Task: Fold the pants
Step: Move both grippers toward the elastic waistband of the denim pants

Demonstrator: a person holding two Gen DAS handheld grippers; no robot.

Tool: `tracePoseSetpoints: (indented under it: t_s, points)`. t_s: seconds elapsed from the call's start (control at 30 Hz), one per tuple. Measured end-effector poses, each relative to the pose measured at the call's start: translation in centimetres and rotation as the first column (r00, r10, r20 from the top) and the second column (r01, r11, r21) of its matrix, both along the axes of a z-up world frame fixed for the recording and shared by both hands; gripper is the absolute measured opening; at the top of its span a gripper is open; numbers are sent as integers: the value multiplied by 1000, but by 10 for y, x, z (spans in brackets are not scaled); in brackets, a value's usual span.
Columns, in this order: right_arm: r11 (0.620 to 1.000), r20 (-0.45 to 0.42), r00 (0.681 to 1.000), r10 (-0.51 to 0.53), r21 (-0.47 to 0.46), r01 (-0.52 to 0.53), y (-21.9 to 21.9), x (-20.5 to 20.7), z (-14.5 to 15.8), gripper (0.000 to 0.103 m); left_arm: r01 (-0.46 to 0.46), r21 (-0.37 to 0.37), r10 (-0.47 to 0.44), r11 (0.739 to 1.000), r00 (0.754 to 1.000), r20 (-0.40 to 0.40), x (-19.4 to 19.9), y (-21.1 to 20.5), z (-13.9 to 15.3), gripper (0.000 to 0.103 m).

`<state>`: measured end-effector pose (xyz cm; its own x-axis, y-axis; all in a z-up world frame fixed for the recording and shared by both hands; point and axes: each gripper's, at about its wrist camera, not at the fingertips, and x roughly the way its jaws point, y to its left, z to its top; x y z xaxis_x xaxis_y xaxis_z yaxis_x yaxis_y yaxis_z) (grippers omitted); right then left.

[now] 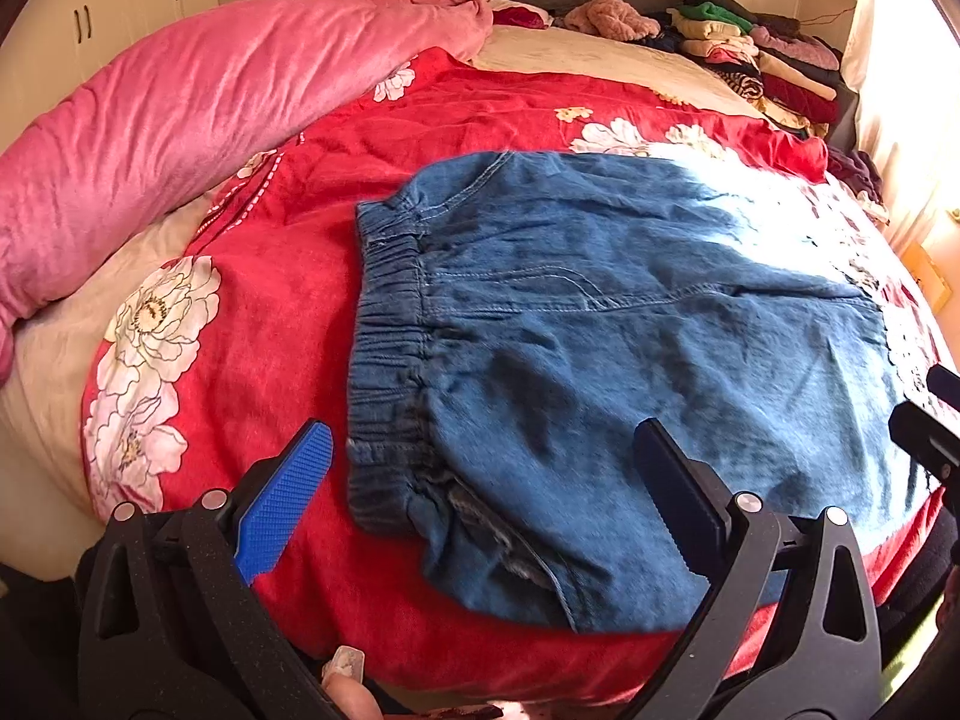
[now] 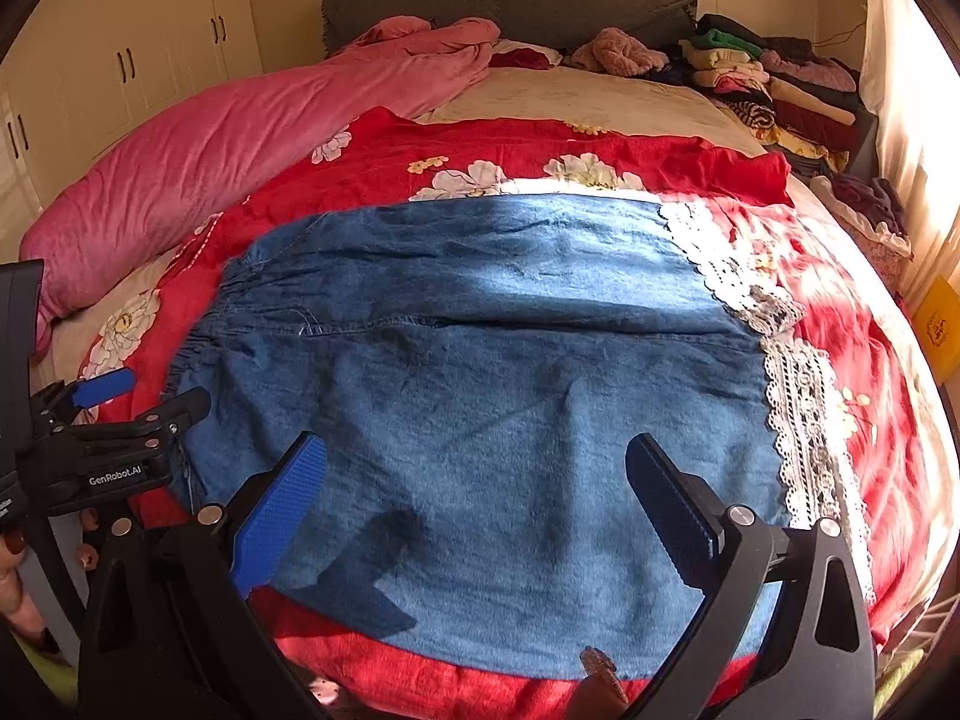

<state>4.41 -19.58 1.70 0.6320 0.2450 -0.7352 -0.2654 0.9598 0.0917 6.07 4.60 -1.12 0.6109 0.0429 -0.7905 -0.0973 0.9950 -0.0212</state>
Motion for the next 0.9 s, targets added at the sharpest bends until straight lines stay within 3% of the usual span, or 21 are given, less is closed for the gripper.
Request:
tracePoseSetpoints:
  t_s: [0.23, 0.57, 0.9]
  points:
    - [999, 0, 999, 47, -6, -47, 20, 48, 3, 99, -34, -29, 34, 999, 999, -29, 34, 27, -3, 94]
    - [986, 22, 991, 134, -99, -131, 57, 108, 8, 99, -84, -25, 82, 996, 995, -47, 90, 72, -1, 94]
    - [980, -74, 981, 179, -73, -184, 82, 174, -5, 99, -91, -45, 89, 995, 994, -56, 136, 97, -7, 94]
